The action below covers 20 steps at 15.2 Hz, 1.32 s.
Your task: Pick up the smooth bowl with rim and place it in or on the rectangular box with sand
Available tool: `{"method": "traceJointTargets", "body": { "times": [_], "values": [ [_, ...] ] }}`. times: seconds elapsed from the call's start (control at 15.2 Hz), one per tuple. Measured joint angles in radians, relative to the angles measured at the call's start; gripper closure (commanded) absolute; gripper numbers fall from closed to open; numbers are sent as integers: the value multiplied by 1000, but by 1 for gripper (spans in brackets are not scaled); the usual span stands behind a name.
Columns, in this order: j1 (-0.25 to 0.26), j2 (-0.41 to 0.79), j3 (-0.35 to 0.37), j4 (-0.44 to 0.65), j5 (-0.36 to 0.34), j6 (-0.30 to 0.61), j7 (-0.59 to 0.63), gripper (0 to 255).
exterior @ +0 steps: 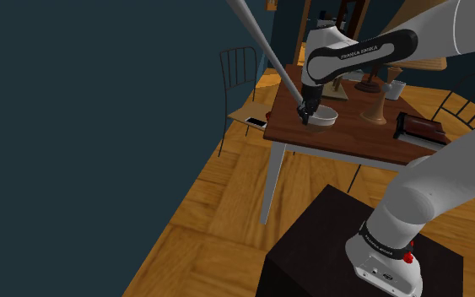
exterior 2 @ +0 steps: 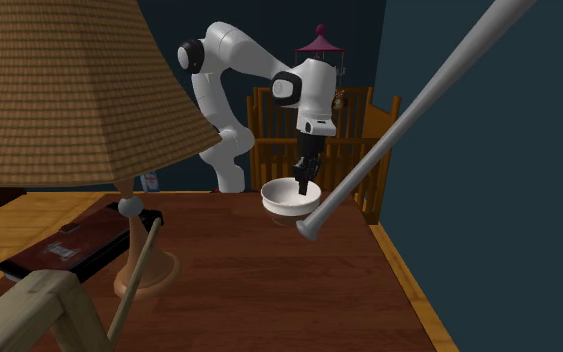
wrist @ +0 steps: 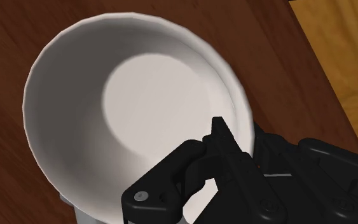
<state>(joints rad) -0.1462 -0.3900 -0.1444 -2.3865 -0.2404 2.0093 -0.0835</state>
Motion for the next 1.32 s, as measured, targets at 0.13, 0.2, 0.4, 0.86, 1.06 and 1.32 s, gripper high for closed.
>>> {"method": "traceJointTargets", "body": {
  "times": [0.13, 0.2, 0.4, 0.86, 1.06, 1.32],
  "values": [
    [0, 0, 0, 0, 0, 0, 0, 255],
    [1, 0, 1, 6, 1, -7, 0, 255],
    [1, -9, 2, 32, 4, -41, -7, 255],
    [3, -21, 7, 114, 13, -135, -23, 255],
    [4, -27, 10, 152, 16, -178, -29, 255],
    [6, -29, 16, 200, 20, -229, -34, 255]
  ]
}}
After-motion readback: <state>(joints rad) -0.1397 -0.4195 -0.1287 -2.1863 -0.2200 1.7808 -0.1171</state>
